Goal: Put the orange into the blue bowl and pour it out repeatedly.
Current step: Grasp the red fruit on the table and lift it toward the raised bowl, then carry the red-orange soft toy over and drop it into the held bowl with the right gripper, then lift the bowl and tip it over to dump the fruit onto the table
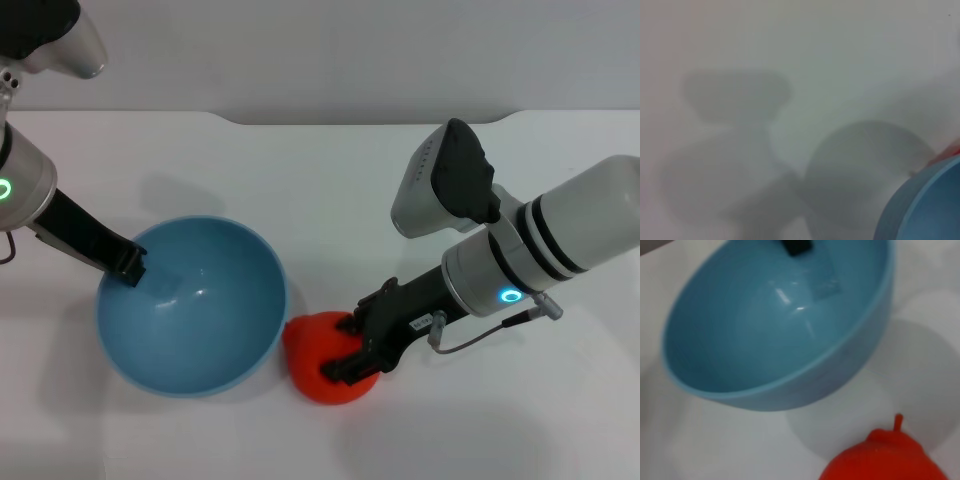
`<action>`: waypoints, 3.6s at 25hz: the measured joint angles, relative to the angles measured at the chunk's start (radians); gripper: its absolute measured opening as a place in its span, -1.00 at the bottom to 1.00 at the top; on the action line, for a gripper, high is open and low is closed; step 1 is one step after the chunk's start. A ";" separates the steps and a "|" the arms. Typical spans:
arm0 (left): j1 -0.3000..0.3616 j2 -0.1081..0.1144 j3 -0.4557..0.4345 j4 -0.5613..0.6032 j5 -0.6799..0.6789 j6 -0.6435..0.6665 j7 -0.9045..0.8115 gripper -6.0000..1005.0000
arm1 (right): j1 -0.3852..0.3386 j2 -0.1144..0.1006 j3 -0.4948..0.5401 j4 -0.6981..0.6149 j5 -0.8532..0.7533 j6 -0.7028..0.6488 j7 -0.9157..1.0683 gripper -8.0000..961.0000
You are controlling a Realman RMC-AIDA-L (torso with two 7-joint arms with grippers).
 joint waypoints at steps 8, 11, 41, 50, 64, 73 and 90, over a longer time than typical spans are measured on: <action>-0.004 0.001 0.015 0.000 0.000 -0.001 0.002 -0.99 | -0.004 -0.006 0.007 0.006 0.001 0.021 0.017 0.32; -0.005 0.001 0.018 0.000 0.000 -0.001 0.002 -0.99 | -0.008 -0.007 0.008 -0.004 0.001 0.010 0.017 0.08; -0.164 -0.017 0.429 -0.274 -0.217 -0.252 -0.099 -0.99 | -0.334 -0.007 0.580 -0.631 -0.046 -0.563 -0.068 -0.89; -0.210 -0.020 0.434 -0.296 -0.256 -0.282 -0.100 -0.99 | -0.276 -0.005 0.424 -0.662 -0.003 -0.602 -0.063 -0.93; -0.200 -0.011 0.428 -0.287 -0.266 -0.340 -0.093 -0.99 | -0.250 -0.009 0.446 -0.669 -0.054 -0.582 0.046 -0.33; 0.049 -0.001 0.394 -0.037 -0.224 -0.593 -0.014 -0.99 | -0.284 -0.014 0.698 -0.657 -0.225 -0.584 0.174 0.08; 0.622 -0.001 0.854 0.097 -0.118 -1.799 0.503 -0.99 | -0.281 -0.050 0.936 -0.486 -0.437 -0.580 0.243 0.07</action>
